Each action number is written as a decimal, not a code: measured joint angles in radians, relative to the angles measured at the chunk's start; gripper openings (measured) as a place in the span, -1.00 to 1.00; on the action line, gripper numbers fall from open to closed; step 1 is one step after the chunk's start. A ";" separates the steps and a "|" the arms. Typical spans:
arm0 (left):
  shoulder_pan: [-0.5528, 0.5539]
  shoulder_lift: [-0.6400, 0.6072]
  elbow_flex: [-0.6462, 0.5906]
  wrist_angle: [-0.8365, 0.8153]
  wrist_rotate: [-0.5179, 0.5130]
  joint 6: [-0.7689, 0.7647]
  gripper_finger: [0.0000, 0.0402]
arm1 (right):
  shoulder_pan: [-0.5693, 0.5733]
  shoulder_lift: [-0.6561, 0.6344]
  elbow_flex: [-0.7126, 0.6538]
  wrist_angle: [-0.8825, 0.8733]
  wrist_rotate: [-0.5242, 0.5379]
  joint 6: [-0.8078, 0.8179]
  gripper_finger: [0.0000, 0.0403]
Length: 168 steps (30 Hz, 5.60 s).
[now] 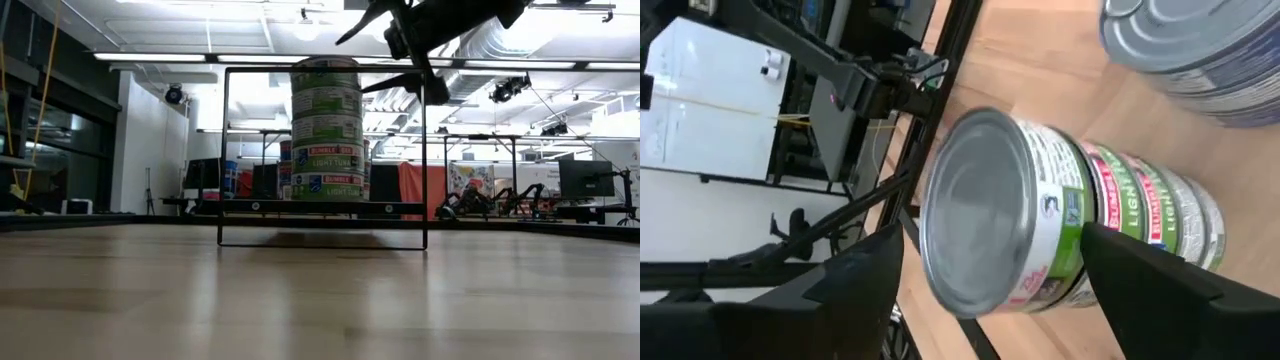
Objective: Stack canned seafood by type on shelf
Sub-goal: Stack the green tuna can on top of the other green tuna cans on the shelf, then return to Home Position
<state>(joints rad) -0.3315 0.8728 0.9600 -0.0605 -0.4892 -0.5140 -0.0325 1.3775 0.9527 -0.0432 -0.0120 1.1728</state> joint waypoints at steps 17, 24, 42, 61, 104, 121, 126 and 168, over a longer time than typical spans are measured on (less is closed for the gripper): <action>0.000 -0.030 0.000 -0.099 -0.041 -0.001 -1.00 | -0.046 -0.123 0.000 -0.139 -0.015 -0.081 0.47; -0.002 -0.017 0.000 -0.159 -0.063 -0.071 -1.00 | -0.050 -0.294 0.000 -0.388 0.021 -0.169 0.47; 0.341 -0.197 -0.444 0.318 0.215 0.186 -1.00 | -0.105 -0.391 0.000 -0.627 0.006 -0.290 -0.42; 0.330 -0.648 -0.951 0.503 0.234 -0.010 -1.00 | 0.004 -0.418 0.000 -0.551 0.007 -0.324 -1.00; 0.330 -0.702 -0.952 0.423 0.229 -0.015 -1.00 | -0.174 -1.117 -0.940 0.395 -0.156 -0.821 -1.00; 0.330 -0.702 -0.953 0.423 0.229 -0.014 -1.00 | -0.175 -1.110 -0.941 0.054 -0.015 -0.938 -1.00; 0.330 -0.702 -0.953 0.423 0.229 -0.014 -1.00 | -0.137 -1.204 -0.941 0.052 -0.014 -0.938 -1.00; 0.222 -0.870 -0.953 0.170 0.228 0.447 -1.00 | -0.030 -1.365 -0.941 0.065 -0.026 -0.938 -1.00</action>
<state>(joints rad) -0.1095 0.0032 0.0071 0.1093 -0.2610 -0.0666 -0.0628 0.0128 0.0113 0.0218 -0.0376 0.2348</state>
